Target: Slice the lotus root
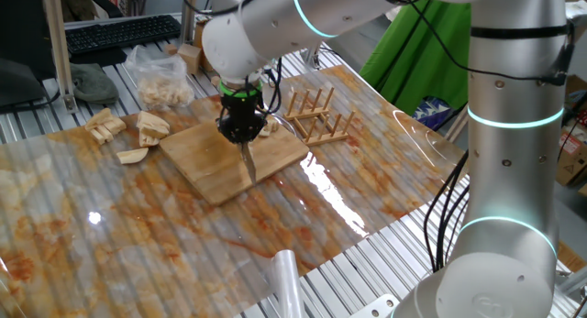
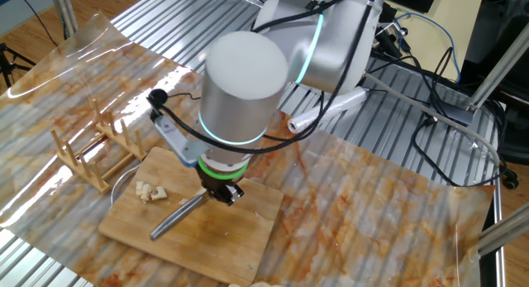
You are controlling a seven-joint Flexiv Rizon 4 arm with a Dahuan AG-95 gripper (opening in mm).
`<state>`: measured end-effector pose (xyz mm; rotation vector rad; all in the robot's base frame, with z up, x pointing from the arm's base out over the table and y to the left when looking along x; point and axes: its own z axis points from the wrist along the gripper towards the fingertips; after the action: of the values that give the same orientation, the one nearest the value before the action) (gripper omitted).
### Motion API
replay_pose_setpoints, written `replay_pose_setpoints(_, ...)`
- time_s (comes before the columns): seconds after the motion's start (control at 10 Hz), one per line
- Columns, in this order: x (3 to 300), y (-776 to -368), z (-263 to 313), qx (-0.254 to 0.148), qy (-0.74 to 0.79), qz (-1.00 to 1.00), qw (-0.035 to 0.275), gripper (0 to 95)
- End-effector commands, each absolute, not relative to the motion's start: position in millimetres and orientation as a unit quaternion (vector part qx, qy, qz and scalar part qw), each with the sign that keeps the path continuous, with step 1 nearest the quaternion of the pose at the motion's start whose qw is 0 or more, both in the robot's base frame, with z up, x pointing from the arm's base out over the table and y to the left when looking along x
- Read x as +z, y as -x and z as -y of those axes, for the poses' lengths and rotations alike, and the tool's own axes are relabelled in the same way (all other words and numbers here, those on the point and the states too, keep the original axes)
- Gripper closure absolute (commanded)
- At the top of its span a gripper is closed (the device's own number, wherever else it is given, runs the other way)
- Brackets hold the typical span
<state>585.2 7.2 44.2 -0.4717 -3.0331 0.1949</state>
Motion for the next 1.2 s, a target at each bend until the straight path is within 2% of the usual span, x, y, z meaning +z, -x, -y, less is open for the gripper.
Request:
replay_pose_setpoints(0.1, 44, -585, -7, 0.059, 0.193, 0.979, 0.03, 95.0)
replay_pose_setpoints(0.8, 44, -586, -5, 0.071, 0.278, 0.958, 0.02, 95.0)
replay_pose_setpoints(1.0, 49, -584, -7, 0.01, 0.292, 0.955, 0.046, 95.0)
replay_pose_setpoints(1.2, 56, -582, -7, -0.005, 0.287, 0.957, 0.046, 95.0)
